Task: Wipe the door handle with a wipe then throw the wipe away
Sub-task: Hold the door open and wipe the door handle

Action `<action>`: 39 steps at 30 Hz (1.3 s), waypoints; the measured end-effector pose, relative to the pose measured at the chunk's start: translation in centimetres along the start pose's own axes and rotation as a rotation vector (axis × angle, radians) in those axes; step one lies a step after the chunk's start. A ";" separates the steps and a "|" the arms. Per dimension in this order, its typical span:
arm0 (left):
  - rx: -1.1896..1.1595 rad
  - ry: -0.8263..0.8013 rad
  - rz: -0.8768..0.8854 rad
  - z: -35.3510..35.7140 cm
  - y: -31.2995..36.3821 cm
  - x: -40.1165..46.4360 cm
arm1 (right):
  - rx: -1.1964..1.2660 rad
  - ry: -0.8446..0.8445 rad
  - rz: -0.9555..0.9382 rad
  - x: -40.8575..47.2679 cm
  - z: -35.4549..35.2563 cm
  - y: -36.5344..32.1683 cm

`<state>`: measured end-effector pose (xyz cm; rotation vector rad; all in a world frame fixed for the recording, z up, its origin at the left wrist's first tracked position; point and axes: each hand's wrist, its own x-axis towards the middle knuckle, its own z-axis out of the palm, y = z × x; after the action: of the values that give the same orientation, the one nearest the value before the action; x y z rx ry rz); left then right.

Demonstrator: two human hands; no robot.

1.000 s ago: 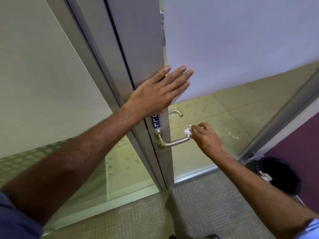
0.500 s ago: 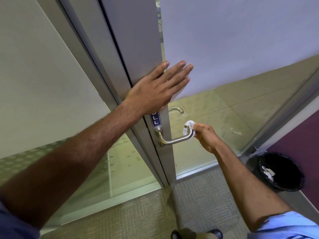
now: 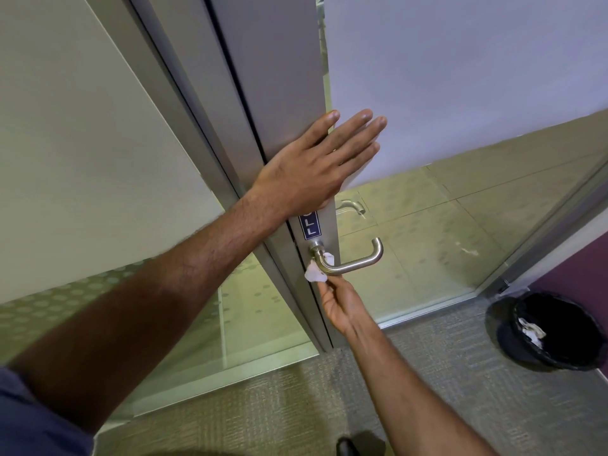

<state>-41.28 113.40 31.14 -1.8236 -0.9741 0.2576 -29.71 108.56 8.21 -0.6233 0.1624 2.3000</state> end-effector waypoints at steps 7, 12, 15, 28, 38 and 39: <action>0.021 0.013 0.002 0.2 0.0 -0.1 | 0.256 0.118 0.081 -0.6 1.9 0.3; 0.018 -0.001 0.009 0.1 0.0 -0.1 | 0.131 0.273 0.099 -2.6 2.0 -1.4; 0.007 0.008 0.009 0.0 0.1 0.0 | 0.167 0.374 0.050 -4.5 1.5 -3.1; -0.014 0.002 0.029 -0.3 0.1 -0.2 | -2.237 -0.040 -0.647 -2.7 6.4 -2.8; -0.041 0.007 0.025 -0.3 0.0 -0.2 | -2.933 -0.177 -0.783 -3.3 6.3 -1.5; -0.042 0.008 0.026 -0.3 0.0 -0.1 | -2.955 -0.180 -0.772 -3.8 5.8 -1.7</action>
<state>-41.16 113.14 31.26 -1.8750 -0.9565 0.2472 -28.46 109.05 15.23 -1.0243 -2.9476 0.0602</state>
